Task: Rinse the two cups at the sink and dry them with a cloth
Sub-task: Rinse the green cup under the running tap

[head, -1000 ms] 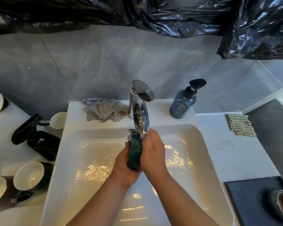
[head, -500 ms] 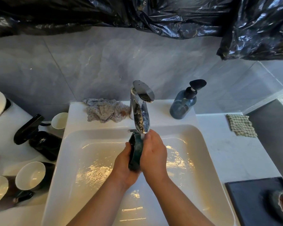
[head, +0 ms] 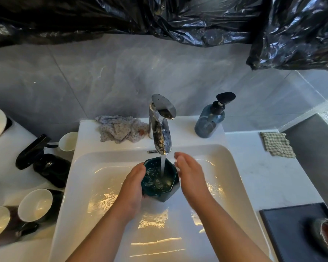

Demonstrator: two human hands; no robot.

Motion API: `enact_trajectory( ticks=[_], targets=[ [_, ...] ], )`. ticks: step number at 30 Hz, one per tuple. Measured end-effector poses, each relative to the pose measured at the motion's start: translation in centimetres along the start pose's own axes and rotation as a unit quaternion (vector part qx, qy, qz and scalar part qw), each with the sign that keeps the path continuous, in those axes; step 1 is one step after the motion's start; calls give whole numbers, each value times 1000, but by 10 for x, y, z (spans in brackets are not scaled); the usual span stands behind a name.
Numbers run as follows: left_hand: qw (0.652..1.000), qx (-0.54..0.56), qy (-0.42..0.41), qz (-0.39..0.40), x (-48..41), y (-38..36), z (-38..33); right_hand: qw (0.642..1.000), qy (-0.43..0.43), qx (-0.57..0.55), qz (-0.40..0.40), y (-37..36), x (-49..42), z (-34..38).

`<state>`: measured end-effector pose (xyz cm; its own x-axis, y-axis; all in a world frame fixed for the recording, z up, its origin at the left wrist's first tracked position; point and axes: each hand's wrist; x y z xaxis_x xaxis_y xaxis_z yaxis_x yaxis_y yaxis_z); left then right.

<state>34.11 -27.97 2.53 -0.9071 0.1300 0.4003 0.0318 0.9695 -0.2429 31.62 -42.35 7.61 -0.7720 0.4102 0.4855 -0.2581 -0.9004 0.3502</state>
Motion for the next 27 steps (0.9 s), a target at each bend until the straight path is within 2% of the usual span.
enact_trajectory(
  ticks=[3,6,9,12,17,23,27],
  targets=[
    [999,-34,-15,1,0,1,-4,978,179,82,-61,22,9,32],
    [999,-45,-22,3,0,2,-8,898,371,225,-76,38,12,71],
    [998,-56,-25,10,1,0,-14,829,444,333,-70,47,5,96],
    [997,-67,-25,15,1,-3,-16,797,438,412,-46,50,-1,110],
    [996,-82,-27,14,3,-5,-15,782,393,484,-7,47,-5,130],
    [996,-80,-21,14,2,-7,-15,825,300,476,49,32,-10,153],
    [997,-80,-18,12,1,-8,-13,830,304,464,55,31,-14,150]
  ],
)
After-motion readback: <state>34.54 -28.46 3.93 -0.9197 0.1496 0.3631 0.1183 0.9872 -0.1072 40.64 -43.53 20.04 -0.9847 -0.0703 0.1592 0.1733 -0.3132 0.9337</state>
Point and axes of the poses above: each hand's wrist, its own x-axis away from the middle knuckle, its own y-axis out of the back of the hand, z = x × y, and after that the axes turned 11 degrees about -y, right-handed
